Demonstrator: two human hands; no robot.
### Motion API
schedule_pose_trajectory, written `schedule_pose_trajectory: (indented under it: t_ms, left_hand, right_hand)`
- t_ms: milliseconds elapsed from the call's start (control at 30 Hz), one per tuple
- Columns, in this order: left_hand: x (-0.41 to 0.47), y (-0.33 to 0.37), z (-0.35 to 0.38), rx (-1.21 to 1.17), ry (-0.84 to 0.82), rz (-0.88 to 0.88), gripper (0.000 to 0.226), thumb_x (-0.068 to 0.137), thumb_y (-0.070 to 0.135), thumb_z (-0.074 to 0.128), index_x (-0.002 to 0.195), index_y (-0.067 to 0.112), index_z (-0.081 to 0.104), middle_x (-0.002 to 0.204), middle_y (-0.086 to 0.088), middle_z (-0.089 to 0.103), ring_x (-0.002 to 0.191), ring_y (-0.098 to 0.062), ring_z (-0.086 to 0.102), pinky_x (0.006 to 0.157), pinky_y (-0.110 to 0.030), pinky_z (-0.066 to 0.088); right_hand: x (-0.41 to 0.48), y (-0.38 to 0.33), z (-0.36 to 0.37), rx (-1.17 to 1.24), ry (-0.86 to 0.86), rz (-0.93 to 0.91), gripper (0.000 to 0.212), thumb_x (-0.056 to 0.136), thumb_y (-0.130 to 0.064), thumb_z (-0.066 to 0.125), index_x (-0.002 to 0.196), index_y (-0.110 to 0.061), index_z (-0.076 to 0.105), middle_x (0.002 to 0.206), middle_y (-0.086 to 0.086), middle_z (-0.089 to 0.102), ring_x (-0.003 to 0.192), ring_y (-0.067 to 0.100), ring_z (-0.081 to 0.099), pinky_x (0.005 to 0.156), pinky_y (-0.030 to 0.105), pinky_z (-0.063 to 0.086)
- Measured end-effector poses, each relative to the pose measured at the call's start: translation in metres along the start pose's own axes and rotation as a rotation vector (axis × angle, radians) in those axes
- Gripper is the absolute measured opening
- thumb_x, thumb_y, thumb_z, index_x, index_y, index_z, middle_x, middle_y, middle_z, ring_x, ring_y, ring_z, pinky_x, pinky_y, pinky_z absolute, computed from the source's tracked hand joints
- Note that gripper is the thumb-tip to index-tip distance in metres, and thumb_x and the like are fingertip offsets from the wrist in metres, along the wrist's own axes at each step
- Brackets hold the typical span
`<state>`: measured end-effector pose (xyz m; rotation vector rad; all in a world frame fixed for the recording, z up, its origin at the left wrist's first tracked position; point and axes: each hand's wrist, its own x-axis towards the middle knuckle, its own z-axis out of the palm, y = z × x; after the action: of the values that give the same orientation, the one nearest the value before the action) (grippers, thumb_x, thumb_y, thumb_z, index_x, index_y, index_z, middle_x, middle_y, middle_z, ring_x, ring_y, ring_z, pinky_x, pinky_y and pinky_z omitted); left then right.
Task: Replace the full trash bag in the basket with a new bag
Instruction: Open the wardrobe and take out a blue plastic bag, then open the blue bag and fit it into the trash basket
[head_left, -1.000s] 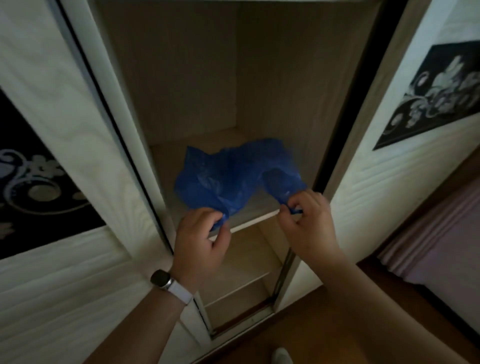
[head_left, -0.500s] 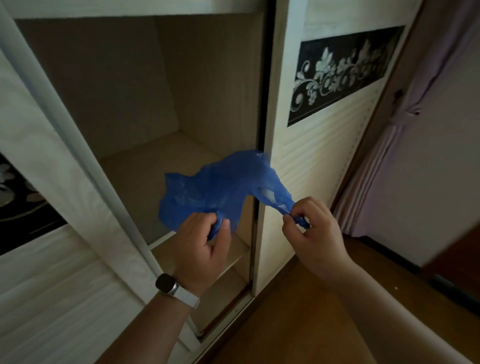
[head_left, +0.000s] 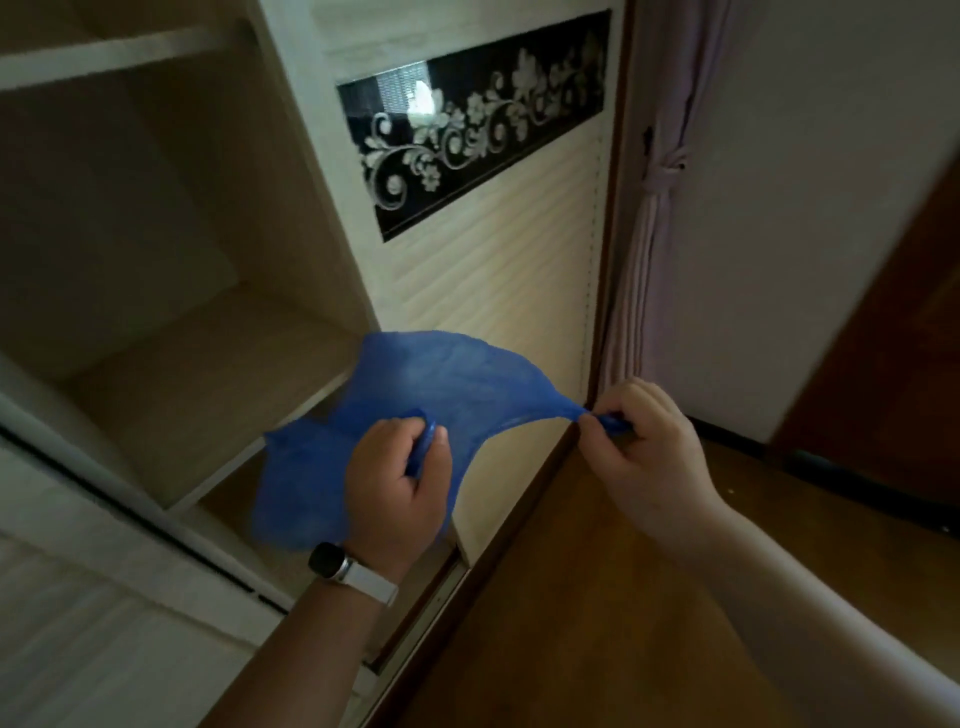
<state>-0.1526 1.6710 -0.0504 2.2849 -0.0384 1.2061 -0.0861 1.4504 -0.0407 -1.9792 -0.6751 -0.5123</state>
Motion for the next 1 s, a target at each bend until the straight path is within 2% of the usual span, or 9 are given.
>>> schedule_pose_trajectory:
  t_ms: [100,167,400,533,700,800,1000]
  left_hand:
    - [-0.007,0.037,0.032,-0.037,-0.038,-0.003,0.032,0.093,0.024,0.052,0.068,0.004,0.054,0.056,-0.003,0.047,0.054,-0.012,0.039,0.051,-0.026,0.034]
    - [-0.010,0.062,0.052,-0.074,-0.081,0.005,0.032,0.094,0.026,0.051,0.070,0.005,0.055,0.056,-0.004,0.048,0.053,-0.013,0.041,0.051,-0.027,0.035]
    - [-0.017,0.134,0.125,-0.186,-0.231,0.058,0.032,0.096,0.030,0.048,0.070,0.011,0.053,0.055,0.000,0.044,0.049,-0.016,0.044,0.046,-0.034,0.037]
    - [-0.019,0.169,0.169,-0.257,-0.296,0.114,0.030,0.096,0.033,0.047,0.074,0.014,0.056,0.057,0.004,0.046,0.051,-0.010,0.045,0.048,-0.022,0.034]
    - [-0.017,0.207,0.235,-0.366,-0.377,0.120,0.027,0.092,0.032,0.049,0.075,0.014,0.058,0.059,0.005,0.049,0.056,-0.011,0.046,0.050,-0.024,0.037]
    - [-0.017,0.232,0.281,-0.434,-0.442,0.116,0.027,0.090,0.033,0.049,0.074,0.013,0.059,0.060,0.007,0.051,0.060,-0.010,0.048,0.053,-0.016,0.035]
    - [-0.010,0.277,0.384,-0.633,-0.640,0.175,0.023,0.089,0.033,0.050,0.074,0.019,0.059,0.065,0.012,0.053,0.063,-0.007,0.051,0.058,-0.023,0.040]
  right_hand:
    - [-0.013,0.019,-0.043,-0.005,0.021,-0.023,0.009,0.087,-0.023,0.056,0.078,-0.023,0.052,0.075,-0.018,0.046,0.072,0.006,0.046,0.066,0.013,0.034]
    - [-0.022,0.033,-0.072,-0.013,0.049,-0.027,0.010,0.087,-0.022,0.057,0.079,-0.025,0.050,0.074,-0.017,0.045,0.072,0.006,0.046,0.067,0.012,0.033]
    - [-0.053,0.081,-0.167,-0.214,0.129,-0.030,0.009,0.087,-0.017,0.062,0.080,-0.012,0.058,0.075,-0.004,0.053,0.069,0.014,0.048,0.069,0.016,0.037]
    - [-0.076,0.108,-0.214,-0.298,0.197,0.046,0.006,0.085,-0.010,0.068,0.083,-0.009,0.062,0.078,-0.003,0.056,0.072,0.014,0.050,0.069,0.019,0.040]
    - [-0.099,0.135,-0.263,-0.408,0.348,0.150,0.005,0.083,-0.010,0.067,0.080,-0.008,0.063,0.078,-0.008,0.055,0.072,0.010,0.048,0.074,0.012,0.036]
    - [-0.113,0.155,-0.289,-0.474,0.416,0.221,0.007,0.082,-0.009,0.067,0.077,-0.008,0.062,0.077,-0.010,0.054,0.072,0.009,0.048,0.073,0.012,0.036]
    - [-0.119,0.198,-0.334,-0.573,0.539,0.374,0.012,0.083,-0.018,0.060,0.073,-0.011,0.057,0.073,-0.008,0.054,0.071,0.012,0.051,0.069,0.015,0.038]
